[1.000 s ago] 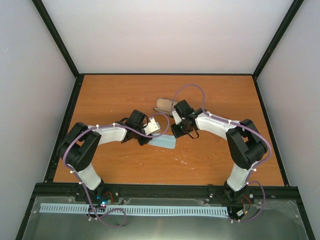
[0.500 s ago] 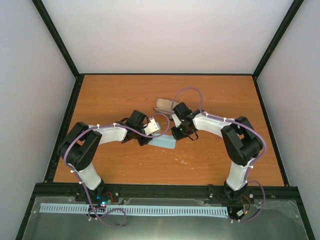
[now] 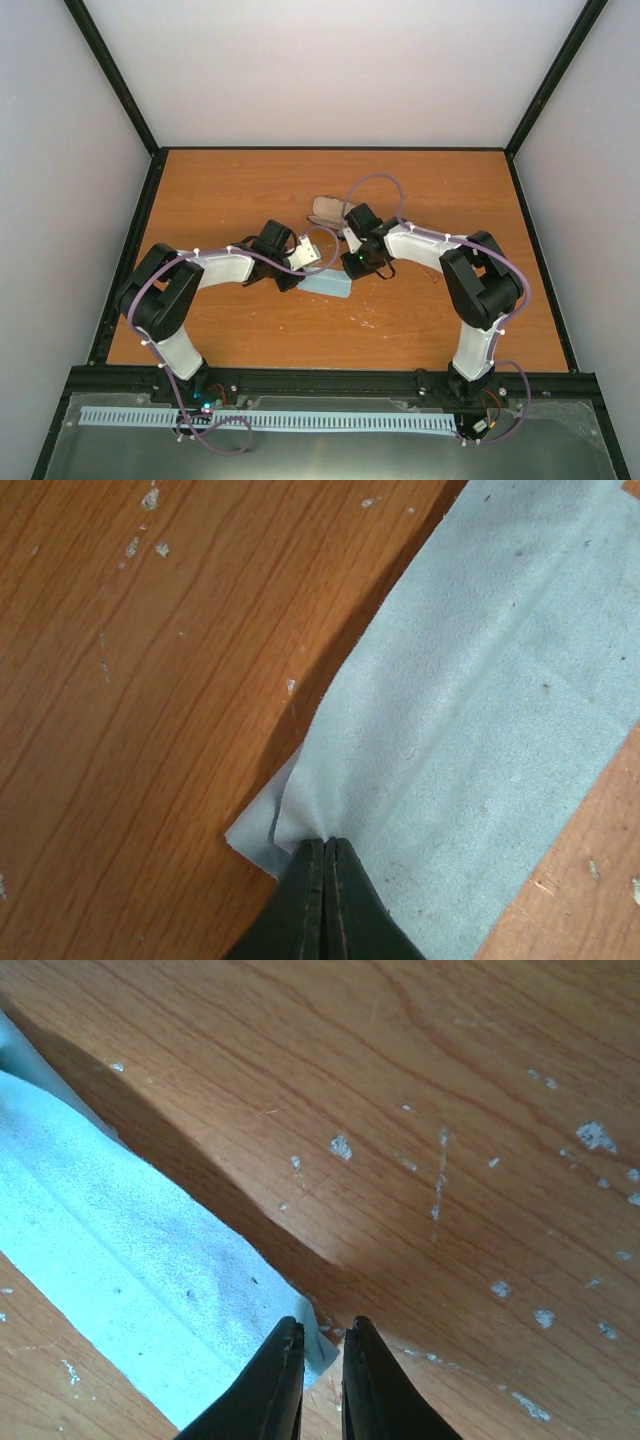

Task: Organize the sunglasses
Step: Fold the glasses cleaning cloth at the center of the board.

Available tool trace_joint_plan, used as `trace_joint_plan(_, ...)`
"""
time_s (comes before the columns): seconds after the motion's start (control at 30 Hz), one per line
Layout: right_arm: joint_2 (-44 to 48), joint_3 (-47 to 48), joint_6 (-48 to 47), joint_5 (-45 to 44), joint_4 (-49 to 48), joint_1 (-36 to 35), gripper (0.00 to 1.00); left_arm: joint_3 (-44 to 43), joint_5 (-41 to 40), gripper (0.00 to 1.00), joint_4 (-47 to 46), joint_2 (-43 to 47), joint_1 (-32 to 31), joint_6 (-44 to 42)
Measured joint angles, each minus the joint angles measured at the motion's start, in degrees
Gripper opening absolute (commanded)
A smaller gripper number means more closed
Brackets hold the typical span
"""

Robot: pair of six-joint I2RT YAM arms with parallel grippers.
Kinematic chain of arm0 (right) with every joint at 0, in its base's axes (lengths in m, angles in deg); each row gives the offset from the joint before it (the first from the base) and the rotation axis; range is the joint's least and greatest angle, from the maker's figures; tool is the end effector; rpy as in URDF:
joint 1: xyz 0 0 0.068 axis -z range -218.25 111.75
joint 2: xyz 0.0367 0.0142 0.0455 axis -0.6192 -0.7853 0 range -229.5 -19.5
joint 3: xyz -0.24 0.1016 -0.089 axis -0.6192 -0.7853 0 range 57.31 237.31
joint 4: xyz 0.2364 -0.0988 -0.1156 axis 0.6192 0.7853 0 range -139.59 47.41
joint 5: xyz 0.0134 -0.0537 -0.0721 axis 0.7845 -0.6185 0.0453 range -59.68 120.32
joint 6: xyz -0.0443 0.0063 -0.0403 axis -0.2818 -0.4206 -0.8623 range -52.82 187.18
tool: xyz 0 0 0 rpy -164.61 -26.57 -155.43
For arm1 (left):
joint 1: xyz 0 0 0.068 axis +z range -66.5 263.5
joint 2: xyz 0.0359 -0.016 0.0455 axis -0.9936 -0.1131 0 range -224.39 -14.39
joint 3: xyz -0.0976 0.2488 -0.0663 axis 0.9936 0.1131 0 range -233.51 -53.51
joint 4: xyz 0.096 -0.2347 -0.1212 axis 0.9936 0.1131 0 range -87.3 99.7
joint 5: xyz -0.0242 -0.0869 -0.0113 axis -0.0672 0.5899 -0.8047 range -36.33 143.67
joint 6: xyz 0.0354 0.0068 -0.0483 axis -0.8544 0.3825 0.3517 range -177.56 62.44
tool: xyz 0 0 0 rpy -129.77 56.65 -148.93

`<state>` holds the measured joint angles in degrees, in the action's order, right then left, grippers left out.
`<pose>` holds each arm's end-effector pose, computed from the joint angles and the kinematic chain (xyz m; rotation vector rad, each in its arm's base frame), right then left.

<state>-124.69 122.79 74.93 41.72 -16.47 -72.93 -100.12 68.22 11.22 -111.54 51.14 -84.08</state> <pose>0.2972 0.2163 0.1347 -0.7186 2.8137 0.4287 0.2715 -0.1854 0.1104 1.3540 2.2124 -0.3671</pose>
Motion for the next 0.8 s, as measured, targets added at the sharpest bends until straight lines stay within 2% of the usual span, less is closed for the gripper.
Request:
trace_joint_plan(0.13, -0.09, 0.04, -0.09, 0.24, 0.02, -0.02, 0.03, 0.0, 0.0, 0.02, 0.0, 0.0, 0.0, 0.0)
trace_joint_plan(0.8, 0.85, -1.03, -0.07, 3.04, -1.07, -0.02, 0.03, 0.0, -0.09, 0.02, -0.22, -0.02, 0.0, 0.0)
